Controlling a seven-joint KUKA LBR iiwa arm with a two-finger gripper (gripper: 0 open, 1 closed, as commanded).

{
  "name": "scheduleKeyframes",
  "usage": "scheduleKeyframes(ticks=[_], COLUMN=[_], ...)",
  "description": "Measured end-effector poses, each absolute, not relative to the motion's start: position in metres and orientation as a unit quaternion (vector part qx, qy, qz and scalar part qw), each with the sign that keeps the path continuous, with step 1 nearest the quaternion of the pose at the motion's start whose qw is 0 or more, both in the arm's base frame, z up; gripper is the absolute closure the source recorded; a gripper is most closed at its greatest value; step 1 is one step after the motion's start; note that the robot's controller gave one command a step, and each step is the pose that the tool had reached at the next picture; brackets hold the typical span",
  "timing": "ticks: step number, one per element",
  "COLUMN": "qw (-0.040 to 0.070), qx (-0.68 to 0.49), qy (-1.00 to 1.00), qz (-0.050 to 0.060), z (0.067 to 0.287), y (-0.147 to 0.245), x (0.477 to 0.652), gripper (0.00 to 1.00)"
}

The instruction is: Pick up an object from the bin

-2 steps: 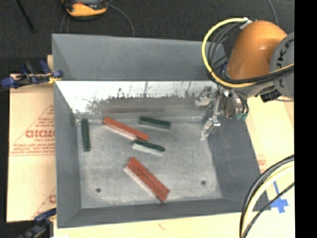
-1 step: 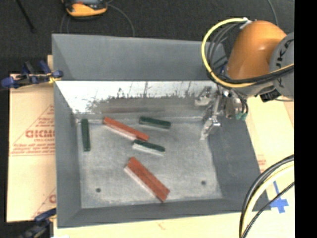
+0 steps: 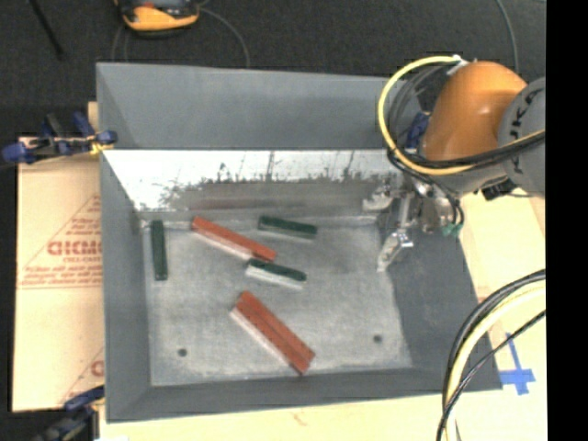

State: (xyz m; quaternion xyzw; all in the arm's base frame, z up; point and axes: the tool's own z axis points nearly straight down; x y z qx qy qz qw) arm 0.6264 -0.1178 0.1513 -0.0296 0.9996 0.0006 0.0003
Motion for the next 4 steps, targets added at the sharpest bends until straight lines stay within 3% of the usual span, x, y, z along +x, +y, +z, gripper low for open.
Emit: scheduleKeyframes(ticks=[1, 2, 3, 4], qw=[0.007, 0.001, -0.001, 0.001], qx=[0.001, 0.042, 0.139, 0.139], qy=[1.0, 0.999, 0.99, 0.99], qz=[-0.003, 0.0, 0.001, 0.001], z=[0.113, 0.078, 0.08, 0.081], y=[-0.116, -0.068, -0.036, -0.036], x=[0.638, 0.624, 0.629, 0.63], gripper=[0.0, 0.0, 1.0, 1.0])
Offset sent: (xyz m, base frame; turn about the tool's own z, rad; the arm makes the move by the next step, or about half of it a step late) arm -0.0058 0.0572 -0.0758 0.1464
